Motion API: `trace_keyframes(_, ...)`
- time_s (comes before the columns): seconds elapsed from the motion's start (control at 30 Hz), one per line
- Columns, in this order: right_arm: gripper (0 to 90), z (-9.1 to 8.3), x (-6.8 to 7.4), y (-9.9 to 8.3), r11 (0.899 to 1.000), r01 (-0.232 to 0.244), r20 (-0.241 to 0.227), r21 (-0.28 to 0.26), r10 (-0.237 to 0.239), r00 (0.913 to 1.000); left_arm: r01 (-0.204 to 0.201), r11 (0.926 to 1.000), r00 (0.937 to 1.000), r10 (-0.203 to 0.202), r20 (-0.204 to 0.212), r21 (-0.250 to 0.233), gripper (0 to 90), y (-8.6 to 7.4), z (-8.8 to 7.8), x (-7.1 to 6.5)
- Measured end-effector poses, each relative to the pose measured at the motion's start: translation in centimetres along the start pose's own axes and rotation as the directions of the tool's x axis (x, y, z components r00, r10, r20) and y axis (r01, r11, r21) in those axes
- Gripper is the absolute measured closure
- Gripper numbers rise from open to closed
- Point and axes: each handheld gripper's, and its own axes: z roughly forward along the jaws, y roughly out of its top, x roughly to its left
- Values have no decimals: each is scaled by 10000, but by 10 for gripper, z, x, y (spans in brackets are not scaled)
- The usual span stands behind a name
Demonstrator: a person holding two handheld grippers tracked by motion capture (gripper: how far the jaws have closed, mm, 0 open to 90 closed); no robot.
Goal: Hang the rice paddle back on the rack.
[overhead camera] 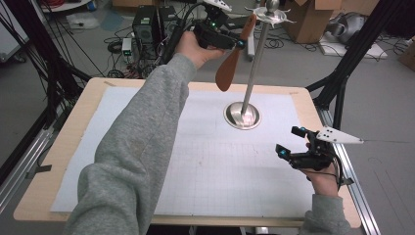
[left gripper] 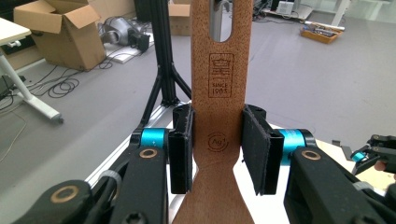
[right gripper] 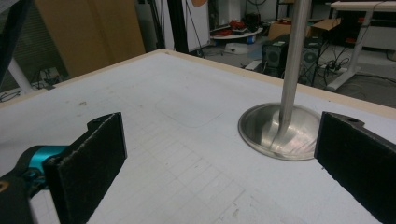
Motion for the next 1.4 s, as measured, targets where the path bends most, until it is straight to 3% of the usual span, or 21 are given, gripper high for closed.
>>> trace_keyframes(0.9,10,-5,2,-3,9999,-33,117,99,31,9999,241,9997,9997,-241,-66,13,643,-2,10,-2)
trace_keyframes(1.13,10,-5,2,-3,9999,-55,125,103,54,9999,139,9995,9997,-144,-173,-292,482,-3,7,-3)
trace_keyframes(1.33,10,-4,3,-3,9999,-42,108,126,40,9999,-66,9990,9998,59,-167,-449,351,-17,-3,0)
trace_keyframes(1.4,10,-3,3,-3,9999,11,102,144,-12,9999,1,9975,10000,-1,-1,-713,312,-22,-10,2)
